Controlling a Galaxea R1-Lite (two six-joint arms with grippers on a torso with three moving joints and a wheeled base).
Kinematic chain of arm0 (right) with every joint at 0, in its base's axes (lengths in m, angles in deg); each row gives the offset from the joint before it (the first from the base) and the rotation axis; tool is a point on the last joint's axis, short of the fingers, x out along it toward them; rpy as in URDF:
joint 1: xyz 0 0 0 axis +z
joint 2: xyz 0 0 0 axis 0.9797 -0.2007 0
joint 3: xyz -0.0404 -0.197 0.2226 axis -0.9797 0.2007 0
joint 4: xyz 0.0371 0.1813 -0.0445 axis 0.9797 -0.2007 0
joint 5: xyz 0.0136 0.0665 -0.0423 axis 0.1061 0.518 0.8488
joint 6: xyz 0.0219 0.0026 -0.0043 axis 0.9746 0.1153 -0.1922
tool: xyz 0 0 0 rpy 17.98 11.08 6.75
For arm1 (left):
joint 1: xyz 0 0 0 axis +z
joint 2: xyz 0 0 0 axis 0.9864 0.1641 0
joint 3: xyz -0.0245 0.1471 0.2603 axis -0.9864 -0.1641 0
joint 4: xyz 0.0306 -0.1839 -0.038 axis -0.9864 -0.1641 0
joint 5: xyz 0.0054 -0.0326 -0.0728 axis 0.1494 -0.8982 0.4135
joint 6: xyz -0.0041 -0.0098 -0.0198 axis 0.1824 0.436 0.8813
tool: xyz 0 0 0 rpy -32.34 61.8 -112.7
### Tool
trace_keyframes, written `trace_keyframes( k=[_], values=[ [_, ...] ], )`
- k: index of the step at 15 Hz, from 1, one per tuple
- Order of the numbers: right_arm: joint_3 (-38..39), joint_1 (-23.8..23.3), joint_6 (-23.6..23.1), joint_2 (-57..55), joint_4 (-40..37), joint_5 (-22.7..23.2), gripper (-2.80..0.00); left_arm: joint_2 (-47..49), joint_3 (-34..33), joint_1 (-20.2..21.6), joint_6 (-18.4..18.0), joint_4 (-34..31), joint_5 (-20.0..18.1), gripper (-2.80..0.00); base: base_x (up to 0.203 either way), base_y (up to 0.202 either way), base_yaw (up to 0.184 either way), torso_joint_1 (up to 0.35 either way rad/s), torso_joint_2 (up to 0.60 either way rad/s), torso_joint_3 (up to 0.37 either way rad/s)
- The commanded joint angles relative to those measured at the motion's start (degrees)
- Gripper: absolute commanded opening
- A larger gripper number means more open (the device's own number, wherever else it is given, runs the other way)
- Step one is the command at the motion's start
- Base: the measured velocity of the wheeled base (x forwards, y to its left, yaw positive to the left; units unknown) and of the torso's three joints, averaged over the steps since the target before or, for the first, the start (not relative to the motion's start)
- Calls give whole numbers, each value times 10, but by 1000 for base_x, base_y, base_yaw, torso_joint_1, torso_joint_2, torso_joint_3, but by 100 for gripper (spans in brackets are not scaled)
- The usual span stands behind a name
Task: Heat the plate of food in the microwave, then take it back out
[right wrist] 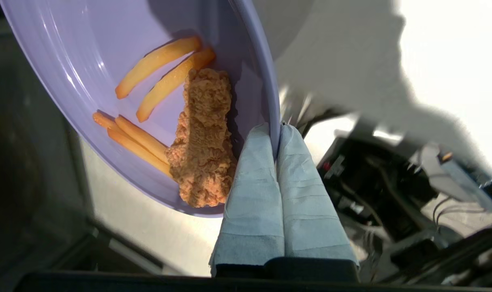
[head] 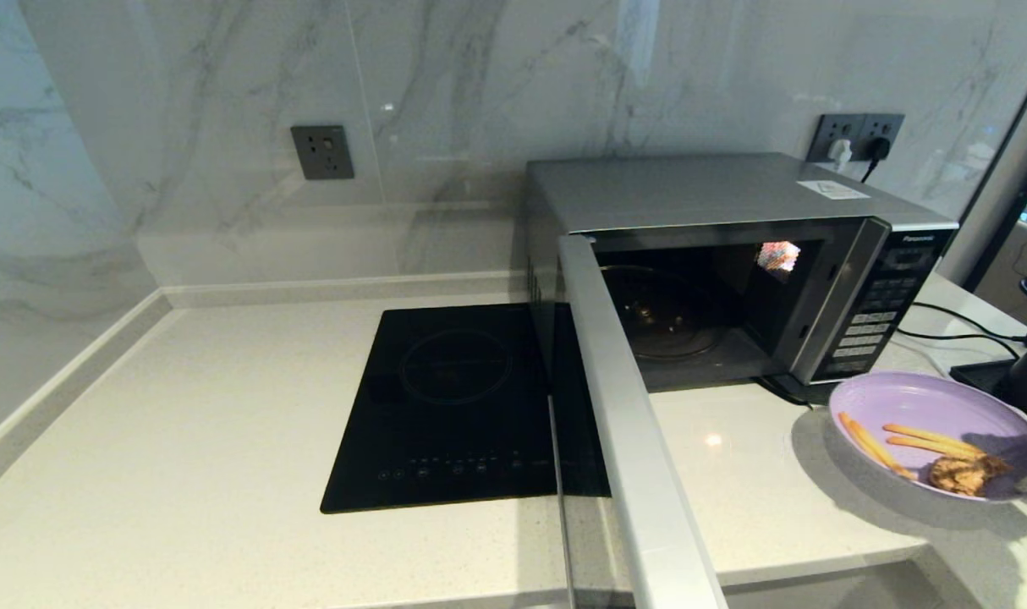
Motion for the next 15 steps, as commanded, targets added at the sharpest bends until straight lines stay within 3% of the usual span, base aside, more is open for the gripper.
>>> trace_keyframes(
  k=[1,3,8,15],
  values=[
    [21,-70,-47,-51,39,9,-280,1,0,0,1,0,0,-280,0,0,0,0,0,0],
    [22,-123,-99,-88,63,28,-280,1,0,0,1,0,1,-280,0,0,0,0,0,0],
    [13,-222,-178,-169,119,51,-280,1,0,0,1,0,0,-280,0,0,0,0,0,0],
    [6,-273,-227,-203,149,57,-280,1,0,0,1,0,0,-280,0,0,0,0,0,0]
  ],
)
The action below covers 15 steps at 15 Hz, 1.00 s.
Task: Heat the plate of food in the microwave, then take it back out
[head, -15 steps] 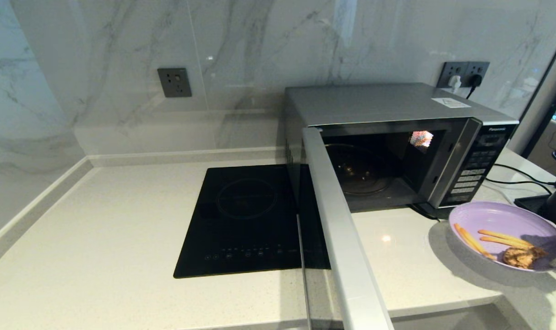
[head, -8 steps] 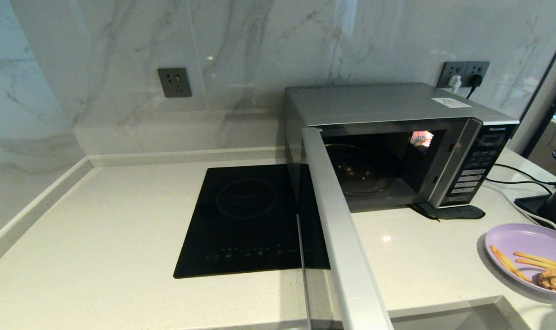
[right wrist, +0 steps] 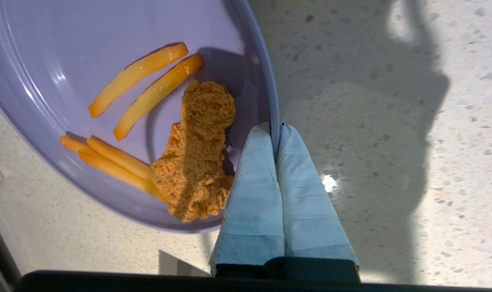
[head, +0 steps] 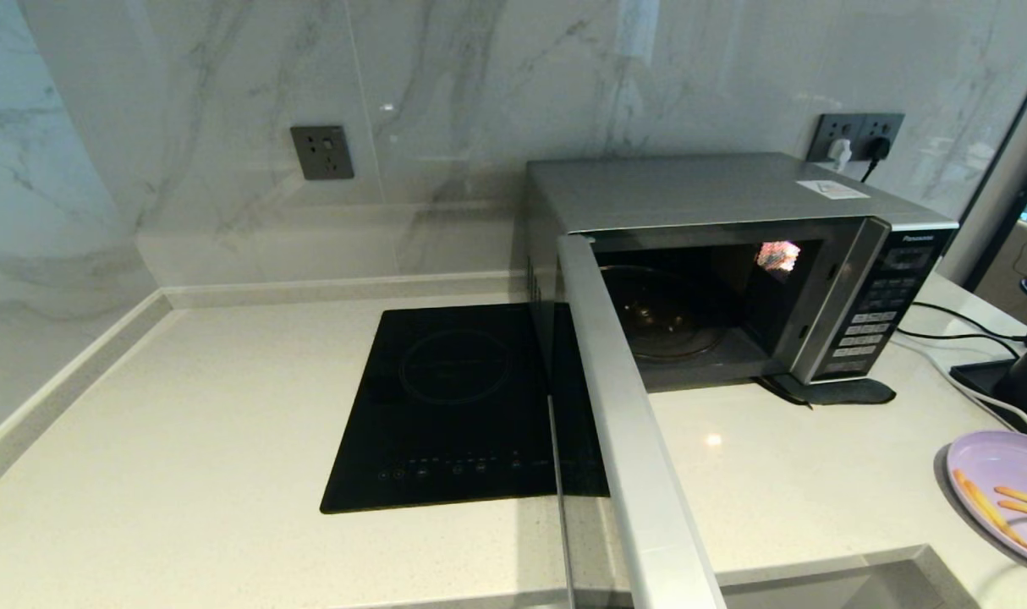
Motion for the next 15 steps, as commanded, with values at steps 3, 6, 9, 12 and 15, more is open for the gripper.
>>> trace_keyframes(
  k=[3,6,9,12,15],
  values=[
    [0,-10,0,-2,-1,6,0,1,0,0,1,0,0,-280,0,0,0,0,0,0],
    [5,-31,0,22,-1,51,0,1,0,0,1,0,0,-280,0,0,0,0,0,0],
    [24,-48,-1,52,7,91,0,1,0,0,1,0,0,-280,0,0,0,0,0,0],
    [43,-69,0,88,60,149,0,1,0,0,1,0,0,-280,0,0,0,0,0,0],
    [-13,-74,6,124,67,163,0,1,0,0,1,0,0,-280,0,0,0,0,0,0]
  ],
)
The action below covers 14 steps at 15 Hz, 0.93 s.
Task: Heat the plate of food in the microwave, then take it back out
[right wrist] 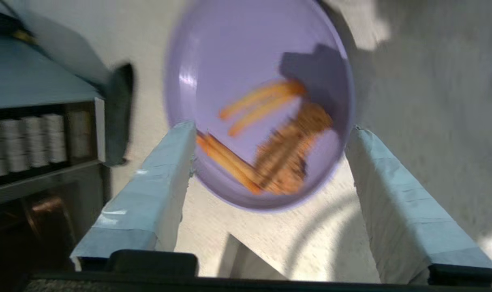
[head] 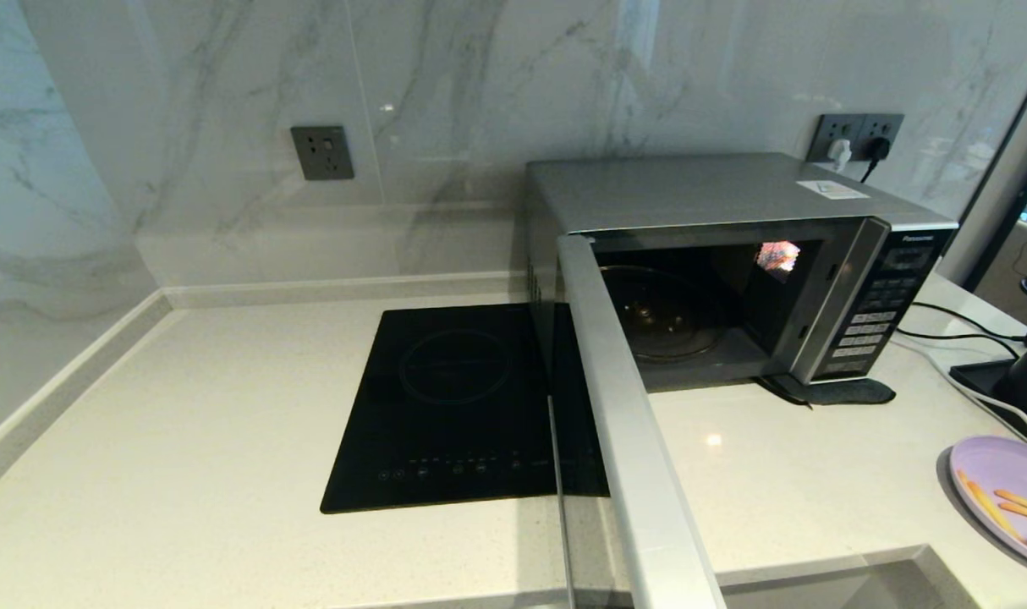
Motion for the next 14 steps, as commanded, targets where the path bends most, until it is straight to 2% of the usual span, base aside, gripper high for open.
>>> trace_keyframes(
  k=[1,3,6,10,14],
  values=[
    [-55,-2,6,48,-2,25,0,1,0,0,1,0,0,-280,0,0,0,0,0,0],
    [-110,1,2,70,-4,80,0,1,0,0,1,0,1,-280,0,0,0,0,0,0],
    [-224,45,5,113,-44,100,0,1,0,0,1,0,0,-280,0,0,0,0,0,0],
    [-356,213,46,181,-136,103,0,1,0,0,1,0,0,-280,0,0,0,0,0,0],
    [-442,421,75,232,-308,99,0,1,0,0,1,0,0,-280,0,0,0,0,0,0]
  ],
)
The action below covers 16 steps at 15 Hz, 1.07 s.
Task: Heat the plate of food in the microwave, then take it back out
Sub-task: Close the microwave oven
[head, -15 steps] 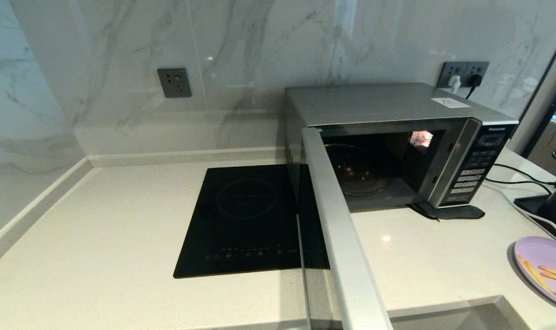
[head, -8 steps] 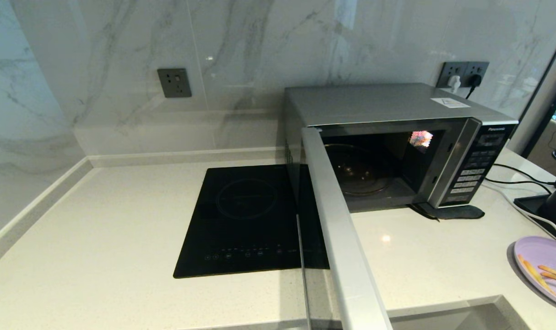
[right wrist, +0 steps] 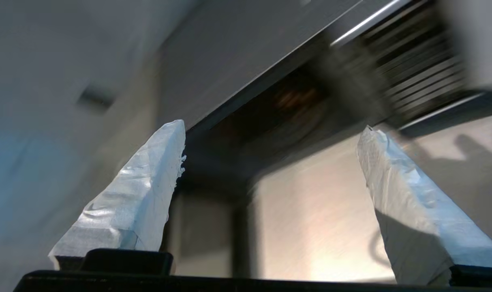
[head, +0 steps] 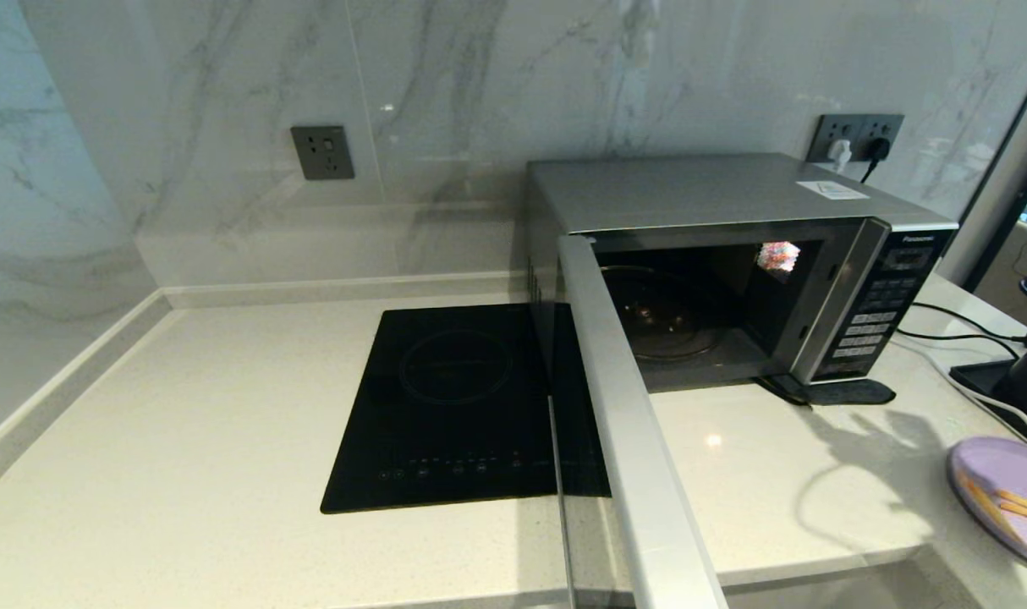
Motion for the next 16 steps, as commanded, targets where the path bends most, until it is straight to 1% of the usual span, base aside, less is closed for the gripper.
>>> trace_keyframes(
  k=[1,2,4,5,6,8,9,11,13,16],
  values=[
    [-38,122,7,47,-89,2,0,1,0,0,1,0,0,-280,0,0,0,0,0,0],
    [-50,160,8,58,-122,2,-280,1,0,0,1,0,0,-280,0,0,0,0,0,0],
    [-81,224,10,66,-196,9,-280,1,0,0,1,0,0,-280,0,0,0,0,0,0],
    [-94,255,10,68,-225,23,-280,1,0,0,1,0,0,-280,0,0,0,0,0,0],
    [-107,279,10,69,-249,66,-280,1,0,0,1,0,1,-280,0,0,0,0,0,0],
    [-126,304,9,66,-276,156,-280,1,0,0,1,0,0,-280,0,0,0,0,0,0],
    [-131,325,8,62,-280,175,-280,1,0,0,1,0,0,-280,0,0,0,0,0,0],
    [-134,377,8,52,-282,183,-280,1,0,0,1,0,0,-280,0,0,0,0,0,0],
    [-135,411,9,34,-286,185,-280,1,0,0,1,0,0,-280,0,0,0,0,0,0],
    [-135,481,8,6,-293,180,-280,1,0,0,1,0,0,-280,0,0,0,0,0,0]
  ],
)
